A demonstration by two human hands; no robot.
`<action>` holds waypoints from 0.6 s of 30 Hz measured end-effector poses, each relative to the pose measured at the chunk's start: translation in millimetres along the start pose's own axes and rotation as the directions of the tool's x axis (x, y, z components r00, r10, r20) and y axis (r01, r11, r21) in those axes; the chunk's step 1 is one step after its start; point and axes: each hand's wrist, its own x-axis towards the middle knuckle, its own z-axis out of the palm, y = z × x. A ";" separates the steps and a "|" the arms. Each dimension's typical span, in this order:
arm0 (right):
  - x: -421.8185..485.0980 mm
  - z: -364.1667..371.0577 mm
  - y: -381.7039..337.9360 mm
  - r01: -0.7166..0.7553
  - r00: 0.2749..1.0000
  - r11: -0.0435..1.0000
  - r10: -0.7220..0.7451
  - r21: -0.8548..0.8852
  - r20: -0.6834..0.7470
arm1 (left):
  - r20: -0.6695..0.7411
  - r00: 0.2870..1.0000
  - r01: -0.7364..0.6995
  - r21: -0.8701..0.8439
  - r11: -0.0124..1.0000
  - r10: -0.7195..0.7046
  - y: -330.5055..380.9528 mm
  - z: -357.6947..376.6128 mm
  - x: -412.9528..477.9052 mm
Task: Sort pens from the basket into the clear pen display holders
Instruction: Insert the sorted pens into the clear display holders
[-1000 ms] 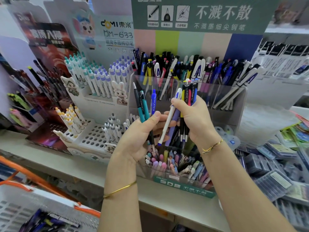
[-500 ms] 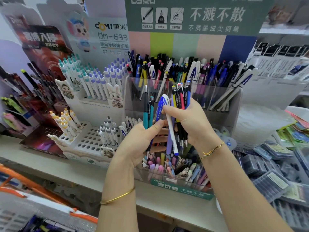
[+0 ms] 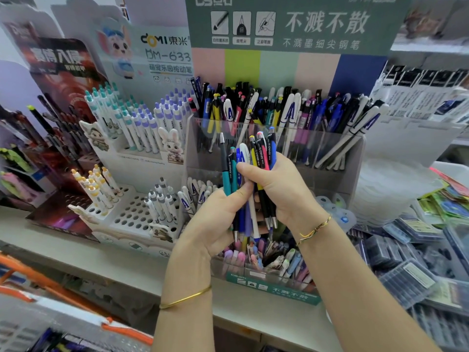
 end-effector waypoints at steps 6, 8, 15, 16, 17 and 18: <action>0.2 -0.7 -0.6 -0.010 0.997 1.000 0.010 0.003 0.080 | 0.029 0.999 -0.018 0.099 0.995 0.015 2.9 -0.1 -1.7; 1.1 -1.8 -1.7 -0.007 0.994 1.000 0.008 -0.010 0.113 | 0.037 0.999 -0.023 0.113 0.993 0.019 3.7 1.4 -2.5; 1.5 -2.3 -2.9 -0.045 0.992 0.997 0.037 0.068 0.119 | 0.051 0.999 0.000 0.111 0.994 -0.006 3.9 3.8 -3.1; 0.9 -1.8 -2.4 -0.042 0.994 0.996 0.034 0.076 0.106 | 0.054 0.999 0.005 0.097 0.995 -0.010 4.0 4.3 -3.2; 0.2 -1.5 -2.4 -0.040 0.995 0.996 0.032 0.083 0.092 | 0.054 0.998 0.010 0.093 0.996 -0.015 4.1 4.3 -3.6; -0.3 -1.3 -2.6 -0.040 0.996 0.995 0.032 0.094 0.078 | 0.054 0.998 0.012 0.094 0.995 -0.018 4.4 4.8 -3.9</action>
